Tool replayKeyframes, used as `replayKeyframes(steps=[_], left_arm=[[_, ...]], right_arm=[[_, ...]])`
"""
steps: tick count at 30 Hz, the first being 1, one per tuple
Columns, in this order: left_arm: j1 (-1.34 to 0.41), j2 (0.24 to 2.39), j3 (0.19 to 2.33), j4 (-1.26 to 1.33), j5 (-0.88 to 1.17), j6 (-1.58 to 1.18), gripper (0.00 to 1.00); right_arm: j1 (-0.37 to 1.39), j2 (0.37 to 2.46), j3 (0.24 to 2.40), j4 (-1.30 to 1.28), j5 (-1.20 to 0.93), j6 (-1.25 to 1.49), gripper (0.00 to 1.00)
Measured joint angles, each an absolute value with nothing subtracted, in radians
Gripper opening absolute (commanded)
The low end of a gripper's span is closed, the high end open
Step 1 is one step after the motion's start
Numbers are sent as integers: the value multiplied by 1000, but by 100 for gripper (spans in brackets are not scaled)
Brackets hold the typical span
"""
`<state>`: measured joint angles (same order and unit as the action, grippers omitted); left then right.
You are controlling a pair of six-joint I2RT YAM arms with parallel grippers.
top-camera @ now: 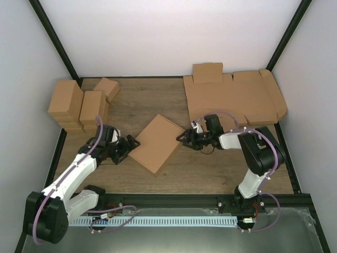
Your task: Fold the paper box
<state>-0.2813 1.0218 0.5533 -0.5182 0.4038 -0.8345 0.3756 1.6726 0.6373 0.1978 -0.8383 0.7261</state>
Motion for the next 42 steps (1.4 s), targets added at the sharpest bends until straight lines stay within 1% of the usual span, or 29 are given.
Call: replayKeyframes(steps=[3,5,6,8,9,11,13,18,21,23,28,34,42], left_arm=[[-281,987,554,-516,390,-864,100],[-281,968,569,-522,374,-865,100],[-281,966,585,-525,366,-863,100],[-283,976,627,-529,355,-854,99],[-287,990,656,-531,349,-839,99],[-314,1032,714,-539,326,-807,100],[-392,1101,796,-559,262,-759,100],[-609,1311,996,-605,72,-674,99],[-698,1426,1065,-638,-59,-659,94],[-740,1470,1081,-661,-119,-660,91],[-857,1586,1143,-735,-261,-674,93],[-930,1729,1234,-828,-411,-680,91],[-928,1803,1228,-884,-517,-679,70]], right_arm=[[381,1771,722,249,-846,760,65],[393,1848,805,286,-846,791,65],[404,1887,852,310,-842,809,68],[437,1958,954,342,-826,838,79],[454,1982,995,350,-814,851,83],[489,2007,1056,368,-788,863,85],[511,1998,1072,375,-770,862,86],[500,1917,1030,341,-709,823,86],[468,1797,939,303,-647,791,86],[448,1709,881,269,-595,770,86],[407,1508,766,188,-440,720,86],[402,1363,703,109,-339,675,86],[402,1276,696,62,-284,651,86]])
